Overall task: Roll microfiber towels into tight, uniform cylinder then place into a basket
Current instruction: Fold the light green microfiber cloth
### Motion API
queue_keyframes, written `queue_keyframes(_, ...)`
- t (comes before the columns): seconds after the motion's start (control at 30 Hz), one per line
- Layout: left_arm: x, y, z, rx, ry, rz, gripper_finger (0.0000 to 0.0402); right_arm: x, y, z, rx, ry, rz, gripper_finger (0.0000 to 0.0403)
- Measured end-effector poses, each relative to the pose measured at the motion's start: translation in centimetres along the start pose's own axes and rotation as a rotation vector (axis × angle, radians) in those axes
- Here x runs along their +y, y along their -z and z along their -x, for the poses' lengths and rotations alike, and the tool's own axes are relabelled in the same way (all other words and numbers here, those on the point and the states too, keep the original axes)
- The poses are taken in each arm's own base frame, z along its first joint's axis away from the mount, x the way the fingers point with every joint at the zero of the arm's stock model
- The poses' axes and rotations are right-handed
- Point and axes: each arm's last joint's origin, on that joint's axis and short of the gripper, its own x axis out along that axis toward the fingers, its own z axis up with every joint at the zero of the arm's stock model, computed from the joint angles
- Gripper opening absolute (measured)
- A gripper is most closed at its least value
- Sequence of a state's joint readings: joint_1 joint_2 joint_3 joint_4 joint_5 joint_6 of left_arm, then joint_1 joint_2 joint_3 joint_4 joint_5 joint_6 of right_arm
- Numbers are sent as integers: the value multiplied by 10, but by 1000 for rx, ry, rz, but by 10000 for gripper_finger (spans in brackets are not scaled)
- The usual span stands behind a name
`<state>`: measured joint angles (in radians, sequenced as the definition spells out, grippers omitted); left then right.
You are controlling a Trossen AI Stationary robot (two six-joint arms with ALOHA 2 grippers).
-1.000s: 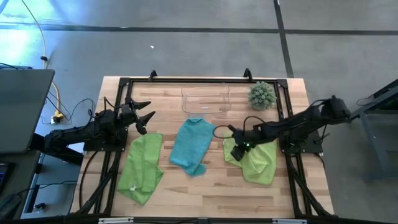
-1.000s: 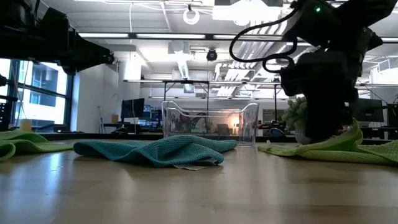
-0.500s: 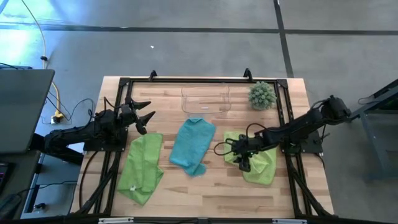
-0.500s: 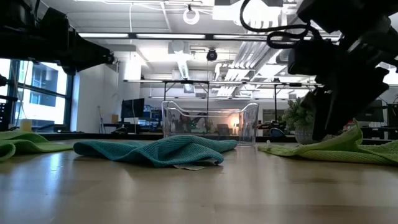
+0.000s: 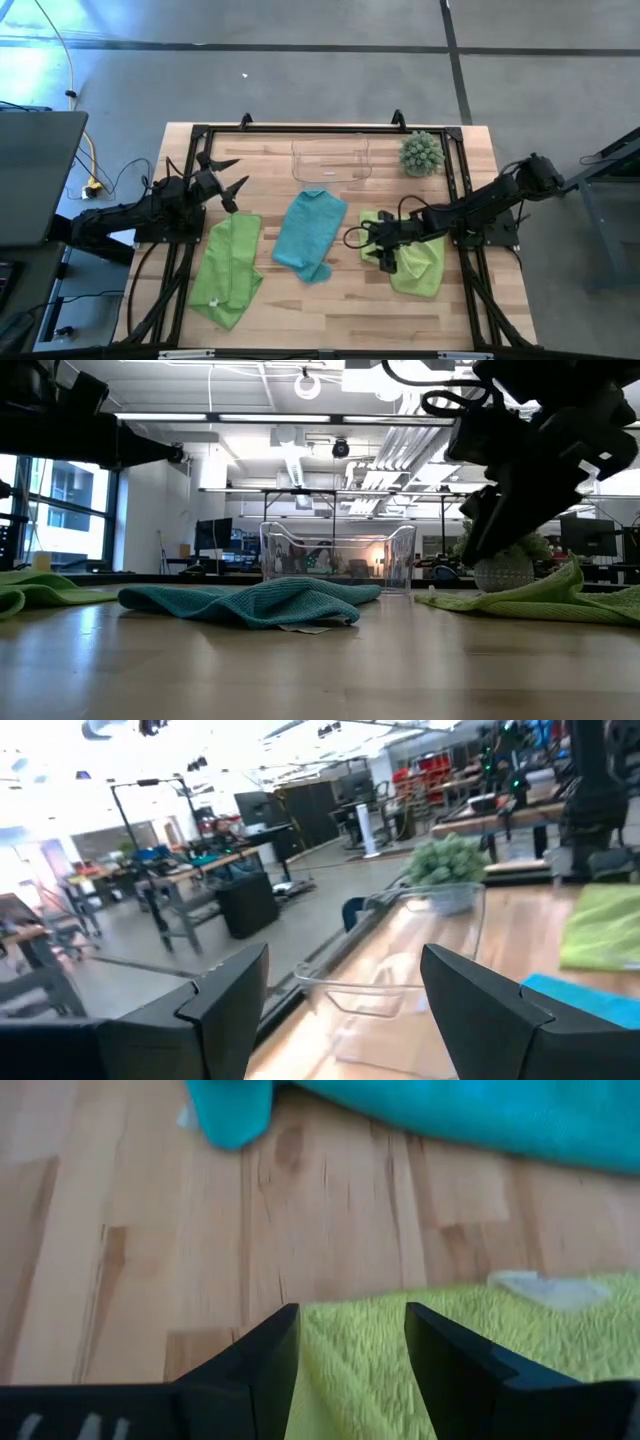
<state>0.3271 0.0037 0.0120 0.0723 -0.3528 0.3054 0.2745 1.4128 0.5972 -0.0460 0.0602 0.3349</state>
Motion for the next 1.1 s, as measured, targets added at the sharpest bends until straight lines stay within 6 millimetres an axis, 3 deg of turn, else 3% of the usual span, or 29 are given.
queue_keyframes(0.17,0,0,0,1,-2,2,254,1,-4,0,-42,-15,-1,174)
queue_keyframes(0.73,-1,-1,0,-11,35,401,254,-6,-17,1,-191,102,-88,174)
queue_keyframes(0.9,0,-1,0,-7,-5,407,254,-11,-27,5,-122,90,-153,174)
queue_keyframes(1.1,0,-1,0,-9,22,509,254,-10,-47,24,90,170,-155,174)
